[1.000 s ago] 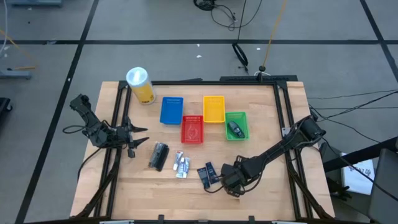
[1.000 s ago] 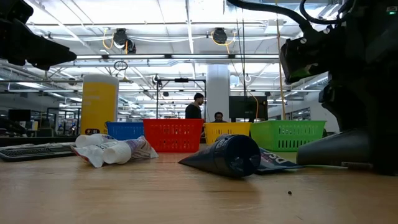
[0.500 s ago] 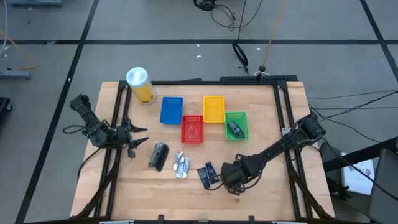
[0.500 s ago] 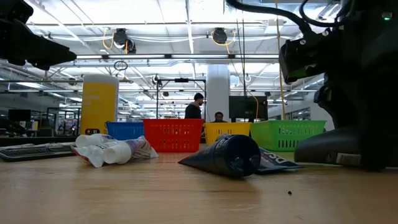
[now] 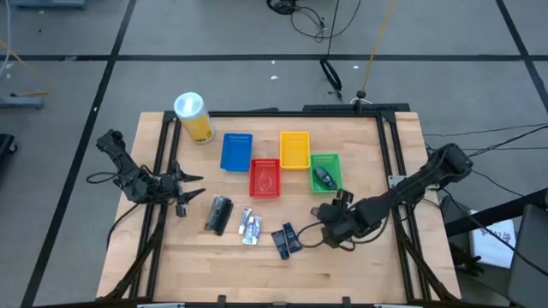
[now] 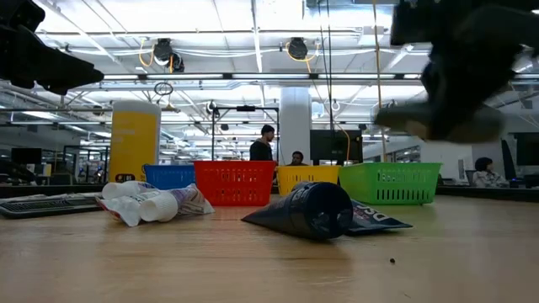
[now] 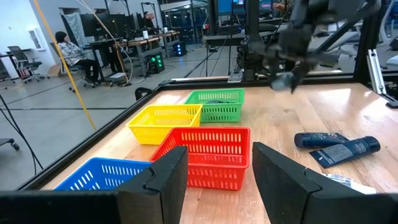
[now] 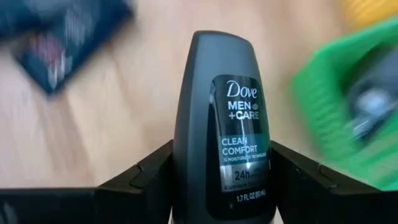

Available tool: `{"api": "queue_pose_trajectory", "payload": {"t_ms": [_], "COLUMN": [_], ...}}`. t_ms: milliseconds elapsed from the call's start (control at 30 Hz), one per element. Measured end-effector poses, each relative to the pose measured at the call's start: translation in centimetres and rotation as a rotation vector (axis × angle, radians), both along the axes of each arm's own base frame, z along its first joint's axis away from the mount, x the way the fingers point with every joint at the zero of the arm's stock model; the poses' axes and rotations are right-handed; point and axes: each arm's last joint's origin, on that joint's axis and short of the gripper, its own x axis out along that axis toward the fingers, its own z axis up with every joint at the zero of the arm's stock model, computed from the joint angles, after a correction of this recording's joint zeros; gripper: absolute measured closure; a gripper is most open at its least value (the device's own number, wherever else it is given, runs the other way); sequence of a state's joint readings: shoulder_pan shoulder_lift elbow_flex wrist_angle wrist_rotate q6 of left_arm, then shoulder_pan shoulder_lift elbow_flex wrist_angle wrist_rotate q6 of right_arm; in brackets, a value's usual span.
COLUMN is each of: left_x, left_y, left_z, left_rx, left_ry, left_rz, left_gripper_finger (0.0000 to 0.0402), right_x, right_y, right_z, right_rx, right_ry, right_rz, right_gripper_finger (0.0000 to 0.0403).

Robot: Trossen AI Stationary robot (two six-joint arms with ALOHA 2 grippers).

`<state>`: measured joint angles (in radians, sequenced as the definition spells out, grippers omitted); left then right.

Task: Pick & Place Travel size toiletries
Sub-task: Put the black deodorant into the green bin

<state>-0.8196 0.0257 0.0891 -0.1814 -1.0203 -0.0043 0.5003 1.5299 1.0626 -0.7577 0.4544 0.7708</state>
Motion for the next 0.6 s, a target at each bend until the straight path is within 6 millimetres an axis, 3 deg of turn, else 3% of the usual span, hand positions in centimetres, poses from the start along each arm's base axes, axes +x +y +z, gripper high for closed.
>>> {"api": "queue_pose_trajectory", "payload": {"t_ms": [100,400,600], "left_x": [0.0,0.0,0.0], "left_y": [0.0,0.0,0.0], "left_z": [0.0,0.0,0.0], "left_rx": [-0.001,0.0,0.0], "left_ry": [-0.001,0.0,0.0], "left_rz": [0.0,0.0,0.0], "left_gripper_finger": [0.0222,0.0222,0.0222], "right_x": [-0.9,-4.1,-5.4], "right_y": [-0.7,-3.8,-6.7], "right_z": [0.5,-0.8,-0.5], "right_rx": [-0.015,0.069,-0.041], "right_ry": [-0.083,-0.427,-0.641], "right_rz": [-0.009,0.023,-0.051], "right_gripper_finger": [0.0196,0.0196,0.0196]}}
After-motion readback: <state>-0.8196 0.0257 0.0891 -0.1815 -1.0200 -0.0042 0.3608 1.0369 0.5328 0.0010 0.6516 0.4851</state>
